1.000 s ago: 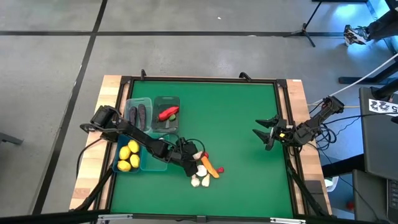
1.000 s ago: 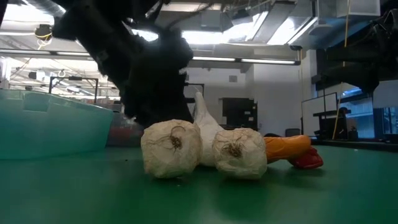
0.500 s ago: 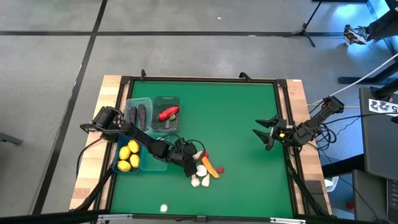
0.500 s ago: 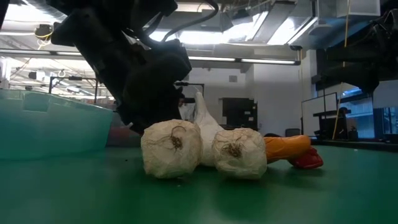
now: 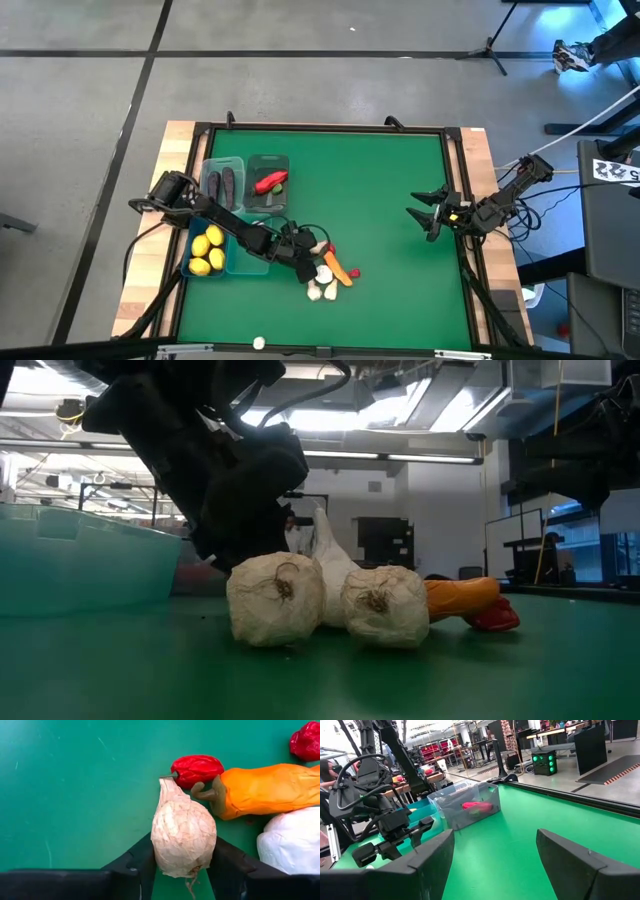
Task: Sort produce into baskets
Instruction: Put the white garlic into the green bin
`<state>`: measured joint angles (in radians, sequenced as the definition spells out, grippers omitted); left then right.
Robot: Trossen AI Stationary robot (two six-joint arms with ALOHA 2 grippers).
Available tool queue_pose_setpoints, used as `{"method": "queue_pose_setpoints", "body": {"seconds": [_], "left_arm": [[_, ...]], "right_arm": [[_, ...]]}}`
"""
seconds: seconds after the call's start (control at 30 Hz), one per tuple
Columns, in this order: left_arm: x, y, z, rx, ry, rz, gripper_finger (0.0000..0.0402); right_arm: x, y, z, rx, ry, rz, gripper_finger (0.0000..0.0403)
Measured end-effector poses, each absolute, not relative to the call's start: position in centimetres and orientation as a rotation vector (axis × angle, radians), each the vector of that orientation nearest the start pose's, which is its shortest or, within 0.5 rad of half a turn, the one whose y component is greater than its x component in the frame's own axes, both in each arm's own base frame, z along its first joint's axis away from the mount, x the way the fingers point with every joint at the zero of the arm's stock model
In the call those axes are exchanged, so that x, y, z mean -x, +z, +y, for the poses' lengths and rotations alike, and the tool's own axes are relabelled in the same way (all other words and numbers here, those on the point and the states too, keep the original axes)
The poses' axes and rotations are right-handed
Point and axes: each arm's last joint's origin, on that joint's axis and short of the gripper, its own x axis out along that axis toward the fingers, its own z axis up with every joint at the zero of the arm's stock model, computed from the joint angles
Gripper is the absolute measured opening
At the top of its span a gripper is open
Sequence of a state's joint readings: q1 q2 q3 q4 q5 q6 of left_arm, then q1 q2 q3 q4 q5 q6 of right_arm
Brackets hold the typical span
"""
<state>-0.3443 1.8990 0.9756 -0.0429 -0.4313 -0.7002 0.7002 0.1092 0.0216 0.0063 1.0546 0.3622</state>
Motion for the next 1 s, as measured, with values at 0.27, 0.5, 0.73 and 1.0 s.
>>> {"method": "queue_pose_setpoints", "body": {"seconds": [0.27,0.5,0.73,1.0], "left_arm": [[-33.3,14.0,-10.6,0.282,0.364,0.782,0.0144],[-30.7,17.3,-10.1,0.262,0.398,0.860,0.0145],[-25.8,21.4,-10.4,0.321,0.451,0.944,0.0145],[-20.1,24.6,-11.4,0.464,0.529,0.962,0.0146]], "right_arm": [[-8.4,16.4,3.8,-0.295,-0.359,-0.012,0.0280],[-8.4,16.4,3.8,-0.296,-0.359,-0.013,0.0280],[-8.4,16.4,3.8,-0.296,-0.359,-0.013,0.0280],[-8.4,16.4,3.8,-0.297,-0.359,-0.013,0.0280]]}}
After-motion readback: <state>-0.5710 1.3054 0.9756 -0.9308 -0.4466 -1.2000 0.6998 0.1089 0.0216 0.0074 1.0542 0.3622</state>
